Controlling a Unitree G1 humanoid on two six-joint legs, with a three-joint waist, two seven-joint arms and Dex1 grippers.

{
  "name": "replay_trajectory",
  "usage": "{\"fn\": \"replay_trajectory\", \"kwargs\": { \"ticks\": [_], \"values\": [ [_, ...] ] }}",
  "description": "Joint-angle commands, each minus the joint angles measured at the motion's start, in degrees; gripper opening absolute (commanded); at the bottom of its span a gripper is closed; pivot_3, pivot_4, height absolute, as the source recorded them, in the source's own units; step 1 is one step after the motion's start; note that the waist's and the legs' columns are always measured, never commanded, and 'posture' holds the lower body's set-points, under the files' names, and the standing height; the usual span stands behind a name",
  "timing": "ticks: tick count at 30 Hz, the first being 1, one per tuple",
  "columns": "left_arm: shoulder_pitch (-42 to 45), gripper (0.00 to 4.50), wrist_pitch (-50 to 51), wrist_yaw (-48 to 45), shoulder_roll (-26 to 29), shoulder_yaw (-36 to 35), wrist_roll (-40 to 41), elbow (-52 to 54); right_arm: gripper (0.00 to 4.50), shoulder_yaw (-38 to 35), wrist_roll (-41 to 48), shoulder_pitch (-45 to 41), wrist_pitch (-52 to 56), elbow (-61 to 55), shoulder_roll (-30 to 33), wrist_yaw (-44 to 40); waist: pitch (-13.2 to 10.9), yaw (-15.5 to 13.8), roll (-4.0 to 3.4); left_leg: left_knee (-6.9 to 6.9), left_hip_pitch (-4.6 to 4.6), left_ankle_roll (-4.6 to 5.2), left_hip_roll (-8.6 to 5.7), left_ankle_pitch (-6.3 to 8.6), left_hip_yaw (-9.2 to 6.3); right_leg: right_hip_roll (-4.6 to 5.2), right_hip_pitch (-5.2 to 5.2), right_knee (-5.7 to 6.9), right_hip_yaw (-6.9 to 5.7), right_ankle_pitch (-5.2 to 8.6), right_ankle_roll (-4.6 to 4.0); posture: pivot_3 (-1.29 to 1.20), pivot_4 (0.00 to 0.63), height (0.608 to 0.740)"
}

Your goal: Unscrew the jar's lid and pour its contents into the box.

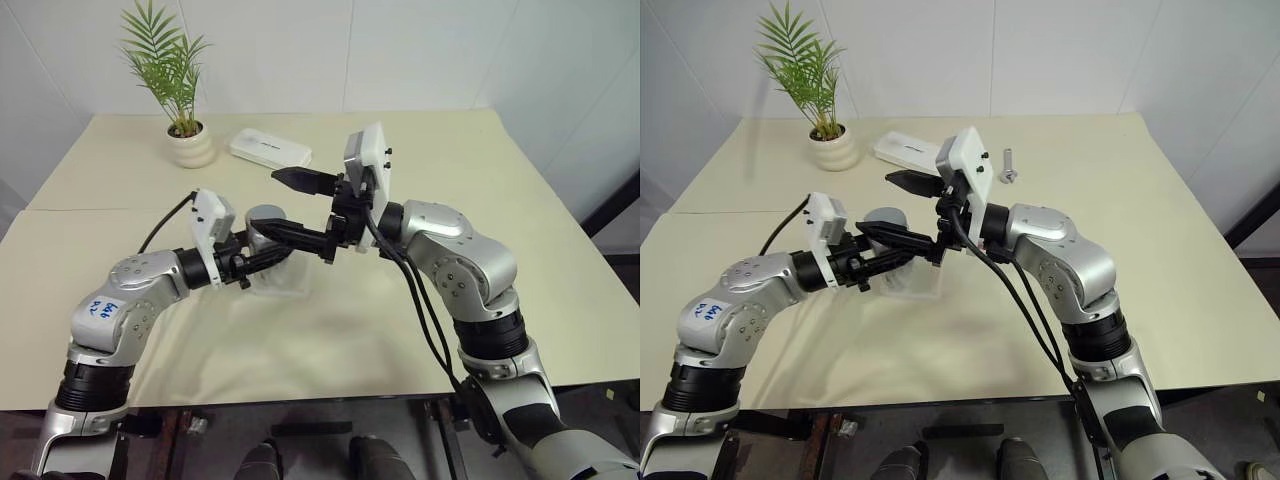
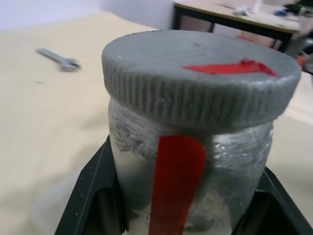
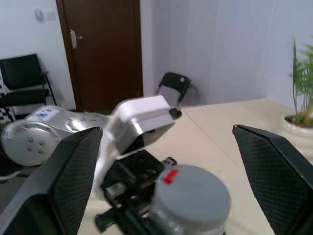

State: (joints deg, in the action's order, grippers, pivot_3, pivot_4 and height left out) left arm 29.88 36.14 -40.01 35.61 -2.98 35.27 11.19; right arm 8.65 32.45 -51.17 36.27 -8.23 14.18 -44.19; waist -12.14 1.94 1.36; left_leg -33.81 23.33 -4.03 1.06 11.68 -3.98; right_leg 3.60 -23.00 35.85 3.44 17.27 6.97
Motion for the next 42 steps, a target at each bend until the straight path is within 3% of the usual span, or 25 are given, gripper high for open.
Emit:
{"fn": "replay_trajectory", "kwargs": {
  "ticks": [1,17,20,24,30,33,37,42],
  "values": [
    [1.5,1.93,-1.2,-1.1,-0.6,0.8,-1.0,2.2,4.5,0.7,-0.7,0.3,0.1,-0.4,-1.1,0.8,0.0,-0.1,0.0,0.0,0.03,0.0,0.0,0.0,0.0,0.0,-0.03,0.01,0.0,0.0,0.0,0.0,0.15,0.74],
    [2.4,1.93,-1.8,-3.3,-1.8,1.5,-3.4,1.7,4.5,2.0,-2.2,1.7,2.4,0.2,-1.1,1.5,0.0,-0.1,0.0,0.0,0.04,0.0,0.0,0.0,0.01,-0.02,-0.11,0.08,0.02,0.0,-0.01,0.0,0.15,0.74],
    [2.8,1.93,-1.7,-3.4,-2.5,1.6,-3.7,1.8,3.85,2.1,-2.6,2.0,2.2,0.5,-1.0,1.2,0.0,-0.1,0.0,-0.01,0.05,0.0,0.0,0.0,0.01,-0.02,-0.11,0.08,0.02,0.0,-0.01,0.0,0.15,0.74],
    [3.2,1.93,-1.6,-3.4,-3.0,1.3,-3.8,1.9,2.52,2.0,-3.1,2.2,1.9,1.1,-0.7,0.9,0.0,-0.1,0.0,-0.01,0.05,0.0,0.0,0.0,0.01,-0.02,-0.11,0.08,0.01,0.0,-0.01,0.0,0.15,0.74],
    [3.2,1.93,-1.7,-3.3,-3.1,0.8,-3.7,2.1,2.52,0.3,-2.4,1.9,2.0,2.2,-0.8,0.6,0.0,0.0,0.0,-0.01,0.05,0.0,0.0,0.0,0.01,-0.02,-0.11,0.08,0.01,0.01,-0.01,0.0,0.15,0.74],
    [3.1,1.93,-1.9,-3.3,-3.1,0.7,-3.8,2.0,3.13,-1.5,0.5,1.1,3.7,1.9,-1.3,0.0,0.0,-0.1,0.0,-0.01,0.05,0.0,0.0,0.0,0.01,-0.02,-0.11,0.09,0.01,0.0,0.0,0.0,0.15,0.74],
    [2.8,1.93,-1.9,-3.7,-2.7,0.5,-3.9,1.8,4.44,-1.3,-1.3,0.3,2.4,2.2,-0.6,0.0,0.0,0.0,0.0,-0.01,0.05,0.0,0.0,0.0,0.01,-0.03,-0.13,0.09,0.01,0.0,-0.01,0.0,0.15,0.74],
    [2.6,1.93,-1.7,-3.9,-2.6,0.3,-3.9,2.1,4.48,-0.4,-2.4,-0.1,2.3,2.4,0.7,-1.1,0.0,-0.1,0.0,-0.01,0.06,0.0,0.0,0.0,0.01,-0.02,-0.13,0.08,0.02,0.0,-0.01,0.0,0.15,0.74]
  ]
}}
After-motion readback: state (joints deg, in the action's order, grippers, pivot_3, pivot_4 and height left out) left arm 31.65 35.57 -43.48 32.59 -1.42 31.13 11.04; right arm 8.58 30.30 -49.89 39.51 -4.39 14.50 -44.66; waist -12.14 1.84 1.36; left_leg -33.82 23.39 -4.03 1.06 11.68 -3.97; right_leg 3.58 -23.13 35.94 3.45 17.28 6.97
